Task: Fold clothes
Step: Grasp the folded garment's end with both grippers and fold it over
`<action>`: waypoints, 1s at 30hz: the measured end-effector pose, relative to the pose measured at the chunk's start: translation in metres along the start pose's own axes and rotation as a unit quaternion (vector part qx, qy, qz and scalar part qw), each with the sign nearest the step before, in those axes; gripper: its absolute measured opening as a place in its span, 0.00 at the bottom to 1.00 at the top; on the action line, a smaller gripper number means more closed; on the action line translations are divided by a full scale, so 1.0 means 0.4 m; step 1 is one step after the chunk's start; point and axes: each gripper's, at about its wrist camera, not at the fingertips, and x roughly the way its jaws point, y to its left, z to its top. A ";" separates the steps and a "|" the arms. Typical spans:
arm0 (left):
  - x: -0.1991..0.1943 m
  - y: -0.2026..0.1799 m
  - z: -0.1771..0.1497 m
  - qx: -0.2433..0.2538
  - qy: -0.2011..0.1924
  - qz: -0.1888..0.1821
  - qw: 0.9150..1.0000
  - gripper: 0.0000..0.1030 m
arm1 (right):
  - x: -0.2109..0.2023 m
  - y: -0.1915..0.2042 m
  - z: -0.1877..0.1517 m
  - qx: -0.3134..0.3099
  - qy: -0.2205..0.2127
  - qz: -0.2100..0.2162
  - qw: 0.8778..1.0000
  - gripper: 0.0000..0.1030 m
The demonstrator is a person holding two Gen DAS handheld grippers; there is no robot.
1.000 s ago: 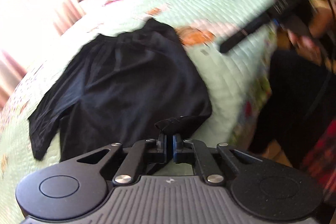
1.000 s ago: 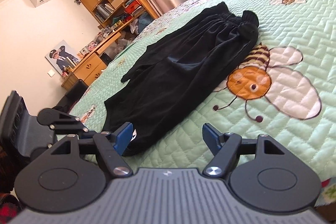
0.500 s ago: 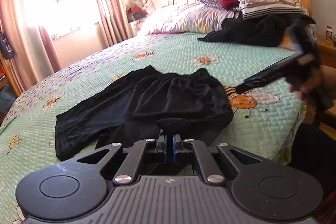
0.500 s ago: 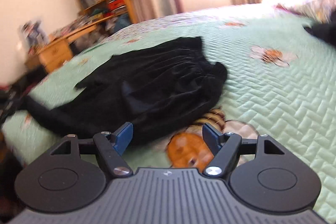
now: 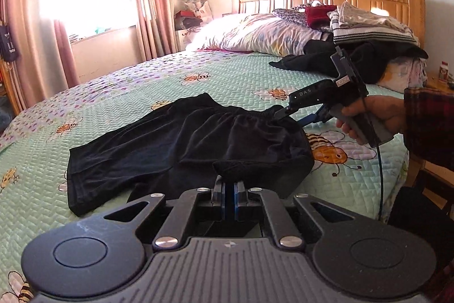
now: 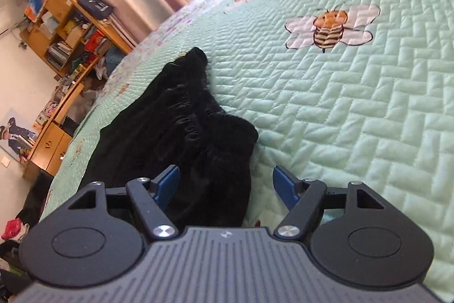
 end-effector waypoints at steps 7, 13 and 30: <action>-0.005 0.079 0.011 -0.038 -0.027 0.006 0.999 0.05 | 0.041 0.012 0.026 -0.006 0.026 0.004 1.000 0.23; 0.006 0.208 0.055 -0.084 -0.051 0.016 0.995 0.06 | 0.003 0.023 0.060 0.067 0.007 0.064 0.996 0.21; 0.554 0.884 0.226 -0.257 0.052 0.145 0.954 0.06 | 0.446 0.150 0.335 0.298 -0.024 0.077 0.951 0.24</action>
